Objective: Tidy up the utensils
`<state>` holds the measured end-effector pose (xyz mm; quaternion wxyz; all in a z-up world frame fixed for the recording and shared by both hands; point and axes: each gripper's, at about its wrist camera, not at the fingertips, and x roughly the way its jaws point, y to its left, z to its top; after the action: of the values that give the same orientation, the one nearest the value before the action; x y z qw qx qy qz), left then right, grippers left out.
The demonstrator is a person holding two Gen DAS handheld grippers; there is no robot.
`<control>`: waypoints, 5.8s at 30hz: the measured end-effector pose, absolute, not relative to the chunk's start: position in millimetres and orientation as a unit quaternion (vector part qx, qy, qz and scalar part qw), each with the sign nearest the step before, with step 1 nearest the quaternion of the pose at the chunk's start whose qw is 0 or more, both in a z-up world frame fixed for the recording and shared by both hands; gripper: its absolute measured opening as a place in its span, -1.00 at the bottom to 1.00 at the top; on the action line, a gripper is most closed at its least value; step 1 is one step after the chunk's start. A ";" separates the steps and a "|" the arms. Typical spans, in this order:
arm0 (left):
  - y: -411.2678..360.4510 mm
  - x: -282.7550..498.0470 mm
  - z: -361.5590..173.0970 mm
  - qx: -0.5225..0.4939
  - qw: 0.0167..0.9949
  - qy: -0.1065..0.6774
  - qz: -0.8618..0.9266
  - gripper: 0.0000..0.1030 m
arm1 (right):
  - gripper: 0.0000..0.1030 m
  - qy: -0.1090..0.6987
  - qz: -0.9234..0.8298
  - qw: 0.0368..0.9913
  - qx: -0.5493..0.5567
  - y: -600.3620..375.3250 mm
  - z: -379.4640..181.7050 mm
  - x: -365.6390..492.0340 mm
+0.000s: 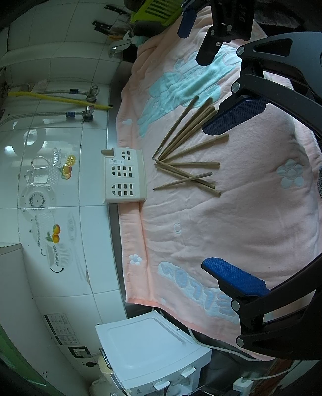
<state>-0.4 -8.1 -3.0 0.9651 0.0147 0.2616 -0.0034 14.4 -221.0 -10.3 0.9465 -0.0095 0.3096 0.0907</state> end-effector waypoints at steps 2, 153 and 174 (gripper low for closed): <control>-6.5 0.1 -4.8 0.016 0.965 0.261 -0.002 0.90 | 0.88 0.311 0.091 0.946 -0.009 -221.4 -11.0 14.9; 13.9 176.7 -104.0 -0.054 0.900 0.430 -0.053 -0.88 | -0.34 0.427 0.118 0.896 0.028 -245.1 -98.5 172.3; 16.6 180.9 -112.8 -0.061 0.897 0.435 -0.054 -0.88 | -0.83 0.418 0.114 0.901 -0.015 -237.7 -105.7 174.0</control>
<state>180.9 16.6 -112.8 0.8965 -0.0611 0.4354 -0.0539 174.0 -237.7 -105.7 0.9013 -0.0149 0.4177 0.1135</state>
